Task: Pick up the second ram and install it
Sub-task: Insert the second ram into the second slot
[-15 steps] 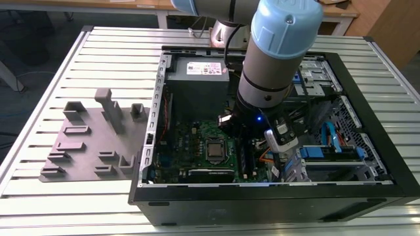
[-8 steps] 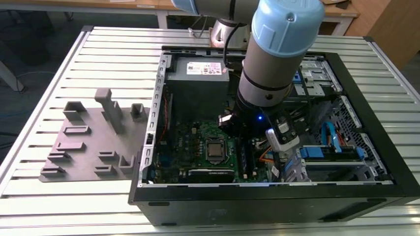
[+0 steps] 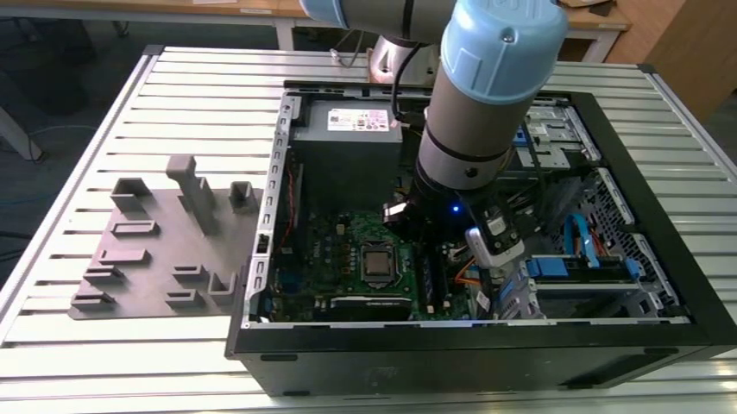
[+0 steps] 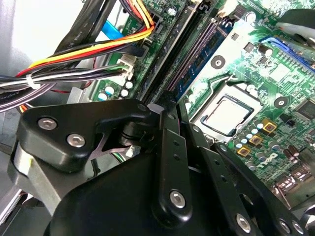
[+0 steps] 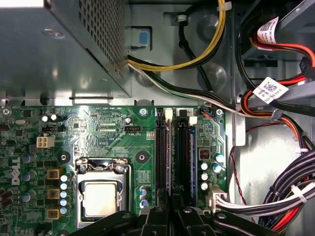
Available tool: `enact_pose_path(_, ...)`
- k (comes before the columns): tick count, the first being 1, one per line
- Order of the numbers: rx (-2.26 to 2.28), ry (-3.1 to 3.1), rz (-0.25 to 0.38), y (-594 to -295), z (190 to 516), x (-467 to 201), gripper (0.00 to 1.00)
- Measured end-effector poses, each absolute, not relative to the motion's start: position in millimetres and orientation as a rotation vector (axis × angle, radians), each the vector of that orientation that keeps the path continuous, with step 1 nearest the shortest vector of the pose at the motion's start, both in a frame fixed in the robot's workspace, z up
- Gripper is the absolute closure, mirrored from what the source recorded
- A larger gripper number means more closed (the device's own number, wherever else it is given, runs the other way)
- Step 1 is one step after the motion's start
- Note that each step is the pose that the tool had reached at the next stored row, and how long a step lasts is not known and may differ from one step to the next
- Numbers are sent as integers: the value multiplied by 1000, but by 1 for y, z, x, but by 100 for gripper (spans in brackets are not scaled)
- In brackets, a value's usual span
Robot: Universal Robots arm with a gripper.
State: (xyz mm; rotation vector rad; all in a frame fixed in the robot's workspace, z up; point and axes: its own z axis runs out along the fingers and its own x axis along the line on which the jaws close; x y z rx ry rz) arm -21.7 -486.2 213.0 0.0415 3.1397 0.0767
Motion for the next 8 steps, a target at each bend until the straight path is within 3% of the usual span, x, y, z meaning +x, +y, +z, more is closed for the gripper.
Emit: enact_pose_path(8,10,3140,70,-486,213,-22,89)
